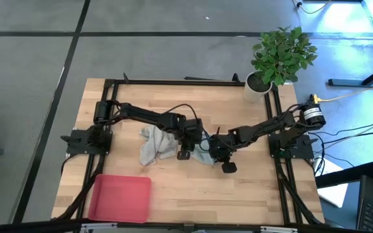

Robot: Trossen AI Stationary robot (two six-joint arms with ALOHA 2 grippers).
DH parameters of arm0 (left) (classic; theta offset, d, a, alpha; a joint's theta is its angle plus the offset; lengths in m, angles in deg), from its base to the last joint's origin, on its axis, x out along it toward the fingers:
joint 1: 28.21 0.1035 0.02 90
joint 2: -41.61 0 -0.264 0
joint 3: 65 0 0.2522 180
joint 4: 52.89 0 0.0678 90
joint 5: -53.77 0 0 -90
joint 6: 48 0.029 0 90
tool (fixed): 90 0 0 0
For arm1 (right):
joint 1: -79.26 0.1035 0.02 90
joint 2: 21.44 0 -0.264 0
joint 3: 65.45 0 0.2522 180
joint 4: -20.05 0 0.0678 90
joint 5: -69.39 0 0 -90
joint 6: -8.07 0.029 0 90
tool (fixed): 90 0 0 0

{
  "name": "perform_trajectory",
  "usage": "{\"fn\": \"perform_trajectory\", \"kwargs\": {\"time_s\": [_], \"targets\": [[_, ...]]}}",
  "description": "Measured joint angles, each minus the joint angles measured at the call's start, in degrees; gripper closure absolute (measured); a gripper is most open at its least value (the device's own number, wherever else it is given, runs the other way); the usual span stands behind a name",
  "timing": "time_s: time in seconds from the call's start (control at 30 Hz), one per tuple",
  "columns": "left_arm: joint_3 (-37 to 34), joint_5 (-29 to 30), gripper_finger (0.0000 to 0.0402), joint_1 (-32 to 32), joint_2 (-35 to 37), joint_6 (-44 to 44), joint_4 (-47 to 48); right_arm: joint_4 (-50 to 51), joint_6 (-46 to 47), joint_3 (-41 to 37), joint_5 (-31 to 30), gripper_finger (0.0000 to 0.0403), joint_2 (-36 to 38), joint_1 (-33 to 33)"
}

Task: Roll microfiber towels into tight, uniform cylinder then place into a basket
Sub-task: Roll the blue towel

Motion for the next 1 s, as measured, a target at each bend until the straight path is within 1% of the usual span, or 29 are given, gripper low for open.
{"fn": "perform_trajectory", "kwargs": {"time_s": [0.1,0.23,0.3,0.4,0.57,0.8,0.9,1.0], "targets": [[0.0,0.8,0.0401,0.2,0.0,-1.2,0.1,0.0,0.0,0.0,0.3,0.0395,0.0,0.0],[0.0,4.9,0.0401,1.1,0.0,-3.6,0.5,-0.1,-0.2,0.0,0.4,0.0395,0.0,0.0],[0.0,6.0,0.0401,1.6,-0.5,-4.0,0.1,-0.3,-0.2,0.0,0.5,0.0395,0.0,0.0],[0.0,6.1,0.0401,1.9,-0.9,-4.3,-0.1,-0.3,-0.3,0.0,0.5,0.0395,0.0,0.0],[0.2,6.5,0.0401,2.2,-3.4,-4.1,-2.0,-0.3,-0.4,0.0,0.6,0.0395,0.0,0.0],[0.3,5.8,0.0401,2.3,-5.6,-3.5,-3.0,-0.3,-1.2,0.0,1.1,0.0395,0.0,0.1],[0.3,5.6,0.0401,2.3,-5.8,-3.4,-2.5,-0.6,0.7,0.0,1.0,0.0381,0.0,0.1],[0.3,5.5,0.0401,2.3,-5.8,-3.4,-2.4,-0.6,2.7,0.0,1.3,0.0354,0.0,-0.3]]}}
